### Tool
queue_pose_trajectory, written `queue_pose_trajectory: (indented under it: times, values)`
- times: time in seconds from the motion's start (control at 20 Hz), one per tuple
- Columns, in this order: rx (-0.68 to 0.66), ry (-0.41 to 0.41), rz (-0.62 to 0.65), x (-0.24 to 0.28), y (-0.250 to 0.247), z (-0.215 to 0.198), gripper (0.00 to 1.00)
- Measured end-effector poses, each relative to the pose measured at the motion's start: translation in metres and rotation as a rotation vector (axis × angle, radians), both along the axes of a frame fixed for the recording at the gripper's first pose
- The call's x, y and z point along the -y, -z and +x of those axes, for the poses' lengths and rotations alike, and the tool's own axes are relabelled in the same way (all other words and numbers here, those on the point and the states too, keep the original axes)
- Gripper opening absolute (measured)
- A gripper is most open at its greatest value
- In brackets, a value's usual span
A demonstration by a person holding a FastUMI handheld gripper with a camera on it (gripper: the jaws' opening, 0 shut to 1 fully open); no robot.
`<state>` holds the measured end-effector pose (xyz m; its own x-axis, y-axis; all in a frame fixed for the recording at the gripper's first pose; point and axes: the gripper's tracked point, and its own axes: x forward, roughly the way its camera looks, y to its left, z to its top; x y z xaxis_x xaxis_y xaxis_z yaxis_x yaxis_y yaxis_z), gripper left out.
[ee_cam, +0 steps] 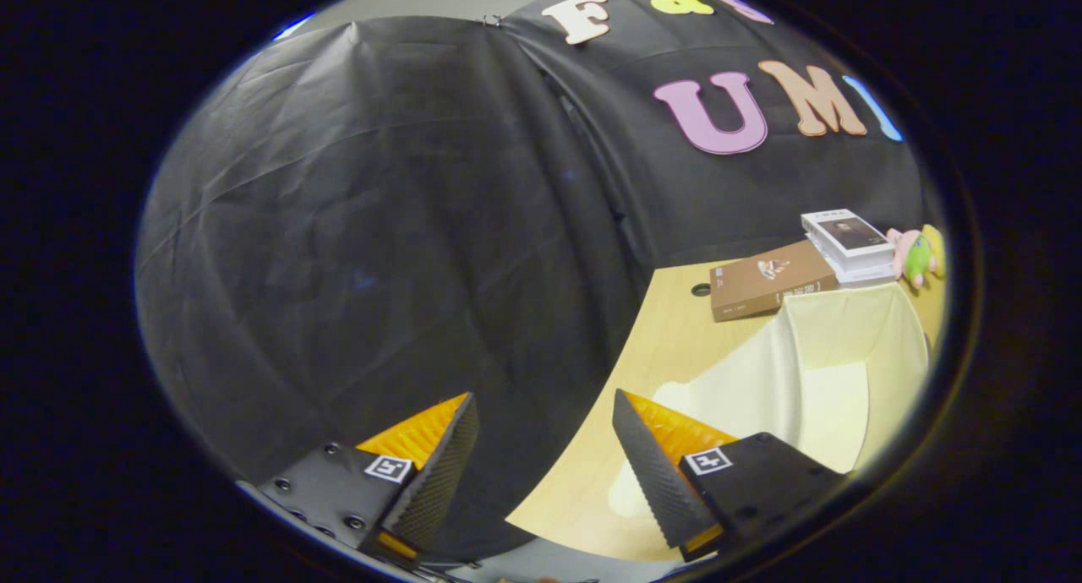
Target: Open the storage box then place both shoes into the box .Put the left shoe in first, then the right shoe, with the right side of both shoes facing outward in a uniform manner.
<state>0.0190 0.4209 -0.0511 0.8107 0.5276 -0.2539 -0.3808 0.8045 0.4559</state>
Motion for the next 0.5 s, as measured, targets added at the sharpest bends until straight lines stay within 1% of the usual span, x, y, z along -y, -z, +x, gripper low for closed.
queue_pose_trajectory:
  times: [0.05, 0.2, 0.35, 0.4, 0.5]
  values:
    - [-0.009, 0.02, -0.022, 0.01, -0.001, 0.0, 0.84]
    - [-0.06, 0.115, -0.129, 0.062, 0.006, -0.001, 1.0]
    - [-0.088, 0.213, -0.315, 0.125, 0.004, 0.005, 1.0]
    - [-0.107, 0.243, -0.387, 0.151, 0.007, 0.007, 1.0]
    - [-0.154, 0.294, -0.491, 0.194, 0.009, 0.01, 1.0]
